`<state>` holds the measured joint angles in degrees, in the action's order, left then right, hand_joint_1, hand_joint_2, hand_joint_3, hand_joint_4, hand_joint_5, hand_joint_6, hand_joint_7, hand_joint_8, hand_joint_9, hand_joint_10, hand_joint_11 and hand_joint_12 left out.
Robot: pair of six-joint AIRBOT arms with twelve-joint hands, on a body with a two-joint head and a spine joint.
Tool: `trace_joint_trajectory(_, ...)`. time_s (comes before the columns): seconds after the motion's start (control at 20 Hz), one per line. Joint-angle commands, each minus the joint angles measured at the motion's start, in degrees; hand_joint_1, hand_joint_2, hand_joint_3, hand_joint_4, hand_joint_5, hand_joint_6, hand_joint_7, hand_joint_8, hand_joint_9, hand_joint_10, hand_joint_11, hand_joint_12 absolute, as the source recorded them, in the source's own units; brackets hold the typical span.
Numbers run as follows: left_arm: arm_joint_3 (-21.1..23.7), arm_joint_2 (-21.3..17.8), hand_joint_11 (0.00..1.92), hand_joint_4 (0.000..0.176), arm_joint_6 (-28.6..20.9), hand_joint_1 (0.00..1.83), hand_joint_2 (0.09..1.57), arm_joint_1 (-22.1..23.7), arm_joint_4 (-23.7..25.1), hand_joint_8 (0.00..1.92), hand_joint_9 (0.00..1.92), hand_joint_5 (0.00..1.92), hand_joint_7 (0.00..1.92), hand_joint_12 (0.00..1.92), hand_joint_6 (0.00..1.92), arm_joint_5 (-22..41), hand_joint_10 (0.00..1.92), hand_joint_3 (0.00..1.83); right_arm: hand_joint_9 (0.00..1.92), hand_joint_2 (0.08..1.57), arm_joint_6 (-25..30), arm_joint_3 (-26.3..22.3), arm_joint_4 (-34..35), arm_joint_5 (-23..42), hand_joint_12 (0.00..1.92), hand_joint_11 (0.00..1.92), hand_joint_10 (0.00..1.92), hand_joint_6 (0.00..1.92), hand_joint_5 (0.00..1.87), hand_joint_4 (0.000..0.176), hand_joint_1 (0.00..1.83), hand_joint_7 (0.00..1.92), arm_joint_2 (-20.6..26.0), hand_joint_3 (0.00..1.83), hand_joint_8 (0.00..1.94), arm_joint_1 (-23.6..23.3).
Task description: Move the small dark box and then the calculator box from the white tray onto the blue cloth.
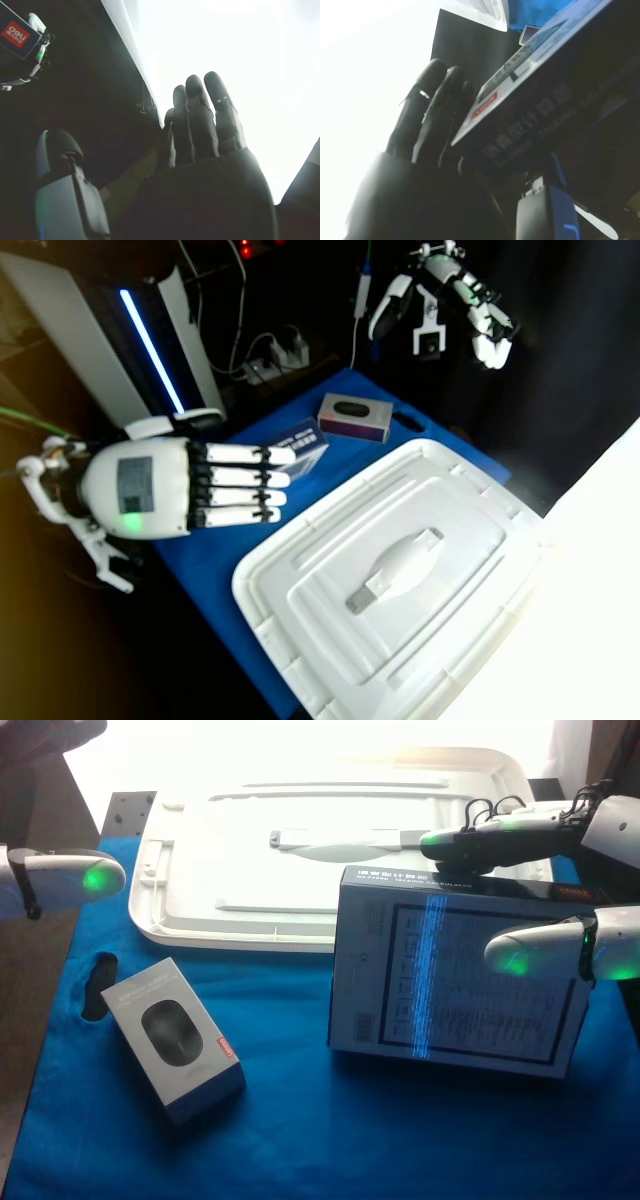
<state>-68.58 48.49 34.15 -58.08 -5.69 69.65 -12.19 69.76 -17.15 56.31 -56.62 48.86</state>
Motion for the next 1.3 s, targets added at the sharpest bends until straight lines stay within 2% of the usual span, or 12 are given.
trace_joint_trajectory(0.0,-0.3,0.4,0.0,0.052,-0.3,0.53,0.89,0.5,-1.8,0.0,0.32,0.05,0.31,0.79,0.0,7.1,0.0,0.0,0.71,1.09,0.5,-0.3,2.0,6.9,0.65,0.48,0.0,0.0,0.39,0.0,0.27,0.59,0.1,0.0,0.0,-0.5)
trace_joint_trajectory(0.1,-0.3,0.5,0.0,0.055,-0.3,0.52,0.9,0.5,-1.8,0.0,0.32,0.05,0.31,0.82,0.0,7.0,0.0,0.0,0.72,1.09,0.5,-0.8,2.0,7.7,0.65,0.5,0.0,0.0,0.39,0.0,0.29,0.61,0.4,0.0,0.01,-0.5)
trace_joint_trajectory(0.25,-0.3,0.5,0.0,0.064,-0.3,0.53,0.9,0.5,-1.8,0.0,0.33,0.07,0.31,0.83,0.01,6.9,0.01,0.0,0.69,1.05,0.5,-1.4,1.8,8.3,0.85,0.4,0.0,0.0,0.4,0.0,0.31,0.61,0.9,0.0,0.0,-0.5)
trace_joint_trajectory(0.5,-0.3,0.6,0.0,0.068,-0.3,0.55,0.9,0.5,-1.9,0.0,0.33,0.08,0.31,0.81,0.01,7.1,0.0,0.0,0.71,1.04,0.4,-3.1,1.3,8.9,0.91,0.43,0.01,0.0,0.39,0.0,0.35,0.63,2.3,0.0,0.0,-0.5)
trace_joint_trajectory(0.6,-0.2,0.6,0.0,0.072,-0.3,0.53,0.9,0.5,-2.0,0.0,0.32,0.08,0.32,0.79,0.0,7.1,0.0,0.0,0.69,1.02,0.4,-4.3,0.8,9.1,1.08,0.37,0.01,0.0,0.36,0.024,0.32,0.6,3.3,0.0,0.0,-0.5)
trace_joint_trajectory(0.7,-0.1,0.7,0.0,0.066,-0.3,0.55,0.9,0.5,-2.1,0.0,0.33,0.09,0.33,0.81,0.0,7.2,0.0,0.0,0.63,0.98,0.3,-5.8,0.3,9.2,0.99,0.36,0.0,0.0,0.34,0.044,0.29,0.57,4.4,0.0,0.0,-0.5)
trace_joint_trajectory(0.75,-0.1,0.8,0.0,0.066,-0.3,0.55,0.9,0.5,-2.1,0.0,0.33,0.09,0.33,0.79,0.0,7.3,0.0,0.0,0.64,0.98,0.2,-6.0,0.1,9.4,0.96,0.4,0.0,0.0,0.36,0.042,0.29,0.57,4.4,0.0,0.0,-0.5)
trace_joint_trajectory(0.9,-0.2,1.0,0.0,0.073,-0.3,0.55,0.9,0.4,-2.1,0.0,0.32,0.11,0.33,0.74,0.0,7.4,0.0,0.0,0.67,0.94,0.2,-6.3,0.0,9.7,0.86,0.5,0.0,0.0,0.38,0.077,0.31,0.58,4.3,0.0,0.0,-0.5)
trace_joint_trajectory(1.0,-0.2,1.0,0.0,0.071,-0.3,0.54,0.91,0.4,-2.1,0.0,0.31,0.1,0.32,0.75,0.0,7.4,0.0,0.0,0.66,0.94,0.1,-6.4,-0.1,10.0,0.86,0.5,0.0,0.0,0.37,0.072,0.31,0.57,4.3,0.0,0.0,-0.5)
trace_joint_trajectory(1.05,-0.2,1.0,0.0,0.072,-0.3,0.53,0.91,0.4,-2.1,0.0,0.32,0.09,0.32,0.77,0.0,7.4,0.0,0.0,0.67,0.93,0.1,-6.5,-0.1,10.0,0.85,0.49,0.0,0.0,0.37,0.081,0.31,0.58,4.3,0.0,0.0,-0.5)
trace_joint_trajectory(1.1,-0.2,1.0,0.0,0.069,-0.3,0.53,0.91,0.4,-2.2,0.0,0.32,0.09,0.32,0.77,0.0,7.5,0.0,0.0,0.67,0.93,0.1,-6.6,-0.1,10.1,0.86,0.48,0.0,0.0,0.38,0.078,0.32,0.59,4.3,0.0,0.01,-0.5)
trace_joint_trajectory(1.25,-0.2,1.1,0.0,0.058,-0.3,0.52,0.91,0.2,-2.3,0.0,0.32,0.07,0.31,0.77,0.0,7.6,0.0,0.0,0.67,0.94,0.1,-7.1,-0.5,10.3,0.87,0.5,0.0,0.0,0.38,0.051,0.32,0.58,4.6,0.0,0.0,-0.4)
